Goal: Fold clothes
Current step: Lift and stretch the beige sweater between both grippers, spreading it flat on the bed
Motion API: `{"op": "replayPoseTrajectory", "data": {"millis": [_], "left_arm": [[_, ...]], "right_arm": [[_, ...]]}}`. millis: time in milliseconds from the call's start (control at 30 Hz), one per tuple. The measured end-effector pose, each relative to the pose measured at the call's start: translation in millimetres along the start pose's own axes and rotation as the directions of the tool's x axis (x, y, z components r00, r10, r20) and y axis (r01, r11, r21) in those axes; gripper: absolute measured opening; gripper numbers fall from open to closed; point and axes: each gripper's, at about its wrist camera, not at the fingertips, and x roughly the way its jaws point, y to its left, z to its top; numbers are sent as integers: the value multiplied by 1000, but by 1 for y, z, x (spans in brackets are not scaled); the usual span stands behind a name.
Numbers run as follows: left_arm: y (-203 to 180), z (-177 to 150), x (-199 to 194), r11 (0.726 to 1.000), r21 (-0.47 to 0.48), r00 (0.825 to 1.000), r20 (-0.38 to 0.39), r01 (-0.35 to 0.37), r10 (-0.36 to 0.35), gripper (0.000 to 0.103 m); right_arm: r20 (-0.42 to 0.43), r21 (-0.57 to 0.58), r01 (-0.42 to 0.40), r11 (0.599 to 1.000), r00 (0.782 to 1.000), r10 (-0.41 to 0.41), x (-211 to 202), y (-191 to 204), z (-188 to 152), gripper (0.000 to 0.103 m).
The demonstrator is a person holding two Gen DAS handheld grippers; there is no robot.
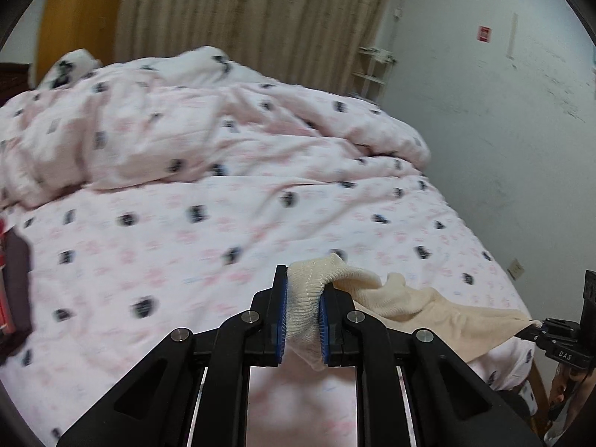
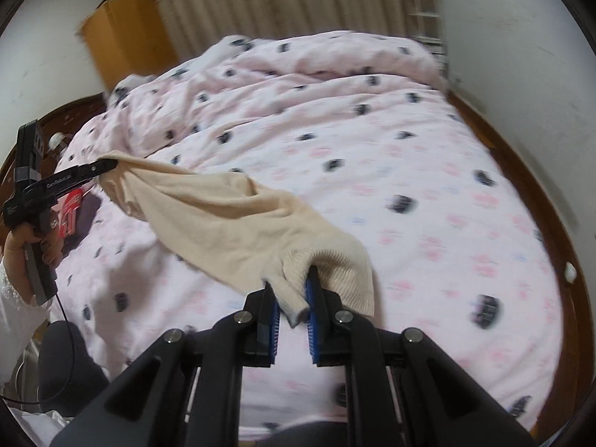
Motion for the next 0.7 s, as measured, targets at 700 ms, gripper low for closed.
{"op": "replayPoseTrajectory", "data": {"millis": [700], "left_arm": [[138, -133, -74, 957, -205, 976, -112, -205, 185, 13]], "right_arm": [[-267, -169, -4, 986, 963, -42, 99, 107, -52, 15]]}}
